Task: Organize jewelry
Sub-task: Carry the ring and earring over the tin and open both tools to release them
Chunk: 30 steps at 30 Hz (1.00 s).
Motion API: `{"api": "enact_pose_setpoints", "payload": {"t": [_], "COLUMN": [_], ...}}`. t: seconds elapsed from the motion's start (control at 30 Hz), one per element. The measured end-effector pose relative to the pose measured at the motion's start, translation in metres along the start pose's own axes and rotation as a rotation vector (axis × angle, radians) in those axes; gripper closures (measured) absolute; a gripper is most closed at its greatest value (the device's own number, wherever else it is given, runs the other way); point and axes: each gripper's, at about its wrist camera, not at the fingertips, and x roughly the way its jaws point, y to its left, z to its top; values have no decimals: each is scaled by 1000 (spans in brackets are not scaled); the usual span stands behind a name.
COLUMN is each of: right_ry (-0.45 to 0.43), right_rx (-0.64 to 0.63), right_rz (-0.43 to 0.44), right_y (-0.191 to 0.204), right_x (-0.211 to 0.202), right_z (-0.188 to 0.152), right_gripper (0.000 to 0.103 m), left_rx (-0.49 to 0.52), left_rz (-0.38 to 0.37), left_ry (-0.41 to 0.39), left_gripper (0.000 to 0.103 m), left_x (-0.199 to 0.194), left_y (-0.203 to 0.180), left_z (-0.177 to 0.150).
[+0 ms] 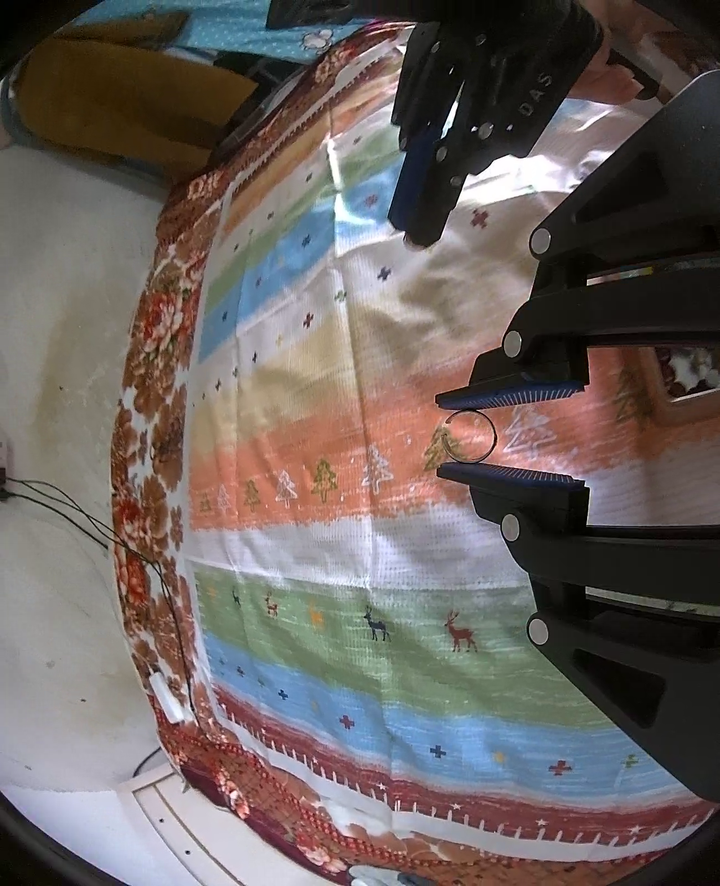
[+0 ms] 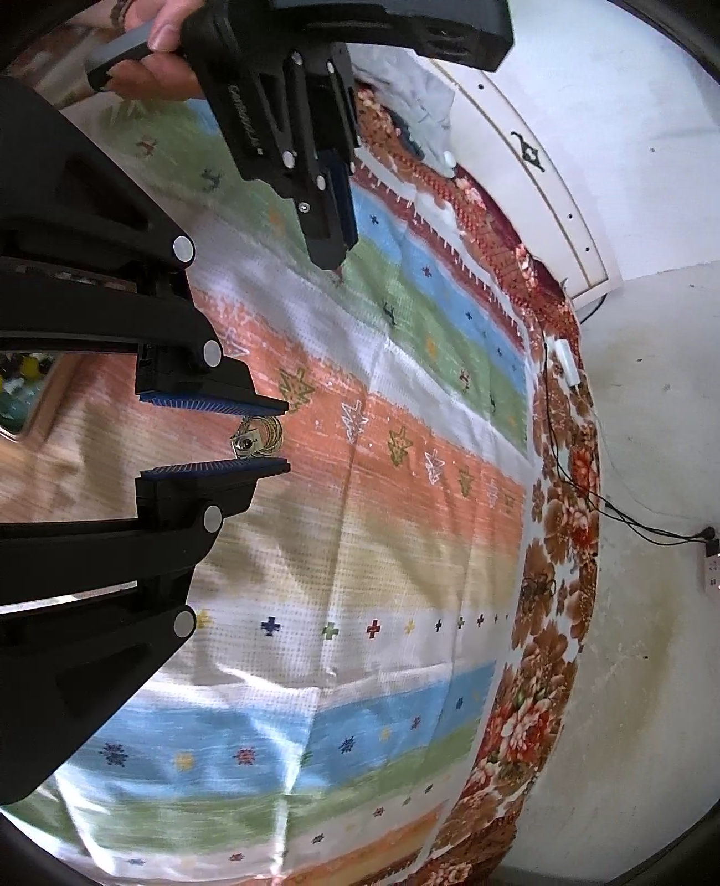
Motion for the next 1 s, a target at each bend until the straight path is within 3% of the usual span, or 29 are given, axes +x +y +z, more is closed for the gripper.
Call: {"api": "enact_pose_setpoints", "payload": {"t": [0.57, 1.0], "right_ry": [-37, -47], "right_rx": [-4, 17], "right_rz": [13, 10], "right_y": [19, 25], "right_x": [-40, -58], "right_z": [-35, -63], "right_gripper": [87, 87], "left_rx": [50, 104], "left_rz": [-38, -16], "left_ry": [-38, -68], "left_gripper": [84, 84], "left_x": [-45, -64], "left_y": [-18, -32], "left_z": [-45, -72]}}
